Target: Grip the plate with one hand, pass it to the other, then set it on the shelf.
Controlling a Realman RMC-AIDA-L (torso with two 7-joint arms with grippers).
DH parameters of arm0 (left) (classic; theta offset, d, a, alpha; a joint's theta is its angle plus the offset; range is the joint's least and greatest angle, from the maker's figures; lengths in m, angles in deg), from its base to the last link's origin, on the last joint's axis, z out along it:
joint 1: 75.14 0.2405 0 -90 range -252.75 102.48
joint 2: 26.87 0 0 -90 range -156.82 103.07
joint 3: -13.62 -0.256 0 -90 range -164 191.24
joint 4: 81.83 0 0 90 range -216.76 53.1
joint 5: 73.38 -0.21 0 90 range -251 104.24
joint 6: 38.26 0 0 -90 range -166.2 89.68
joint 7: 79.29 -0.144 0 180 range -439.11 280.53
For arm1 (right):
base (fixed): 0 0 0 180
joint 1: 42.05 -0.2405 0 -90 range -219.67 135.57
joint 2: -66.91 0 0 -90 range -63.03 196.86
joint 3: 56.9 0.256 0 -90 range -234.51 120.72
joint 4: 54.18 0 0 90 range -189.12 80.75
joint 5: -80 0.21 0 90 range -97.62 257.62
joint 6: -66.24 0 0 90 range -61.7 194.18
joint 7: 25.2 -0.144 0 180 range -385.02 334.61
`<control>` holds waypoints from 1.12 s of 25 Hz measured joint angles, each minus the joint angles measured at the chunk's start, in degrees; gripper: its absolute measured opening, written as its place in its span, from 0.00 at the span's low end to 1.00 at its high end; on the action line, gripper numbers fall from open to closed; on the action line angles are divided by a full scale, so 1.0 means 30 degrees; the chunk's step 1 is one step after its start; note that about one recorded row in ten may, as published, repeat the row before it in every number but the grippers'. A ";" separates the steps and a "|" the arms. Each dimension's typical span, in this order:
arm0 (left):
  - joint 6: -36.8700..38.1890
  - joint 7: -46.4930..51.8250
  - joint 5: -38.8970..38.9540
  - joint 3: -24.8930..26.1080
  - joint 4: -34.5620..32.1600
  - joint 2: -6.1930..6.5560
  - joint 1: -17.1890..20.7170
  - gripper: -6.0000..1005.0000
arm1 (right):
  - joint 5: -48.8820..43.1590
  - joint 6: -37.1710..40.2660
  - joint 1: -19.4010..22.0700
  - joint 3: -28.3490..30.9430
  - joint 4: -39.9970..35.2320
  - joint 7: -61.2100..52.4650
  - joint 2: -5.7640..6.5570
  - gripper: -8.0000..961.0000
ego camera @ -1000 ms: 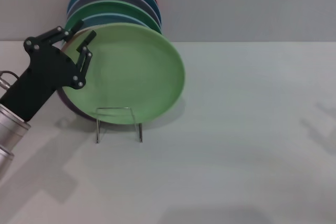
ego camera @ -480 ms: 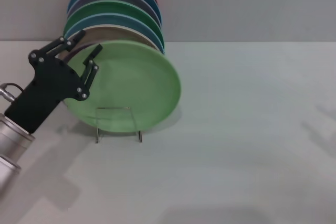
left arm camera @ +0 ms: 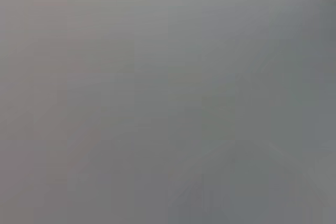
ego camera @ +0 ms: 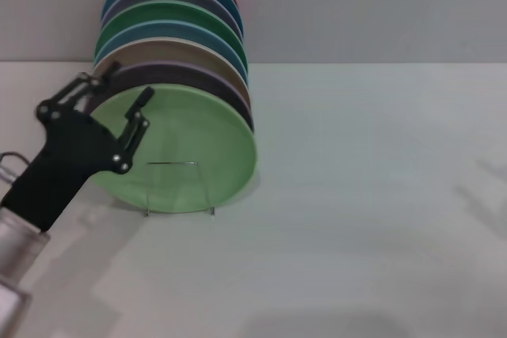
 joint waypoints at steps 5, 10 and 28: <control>0.2125 -0.0313 0.0099 0.1628 0.2832 -0.0056 0.2875 0.47 | 0.0721 0.0128 0.0182 0.0205 -0.0645 0.1316 -0.0120 0.73; 0.2355 0.4251 0.0142 0.5942 0.3343 -0.0098 0.4560 0.63 | 0.3678 0.1325 0.0354 0.0205 -0.3620 0.5202 -0.0220 0.74; -0.3580 0.9829 0.0170 1.4151 -0.0715 -0.0367 0.3701 0.80 | 0.9904 0.4216 -0.1555 -0.0151 -1.0980 1.4134 -0.0227 0.83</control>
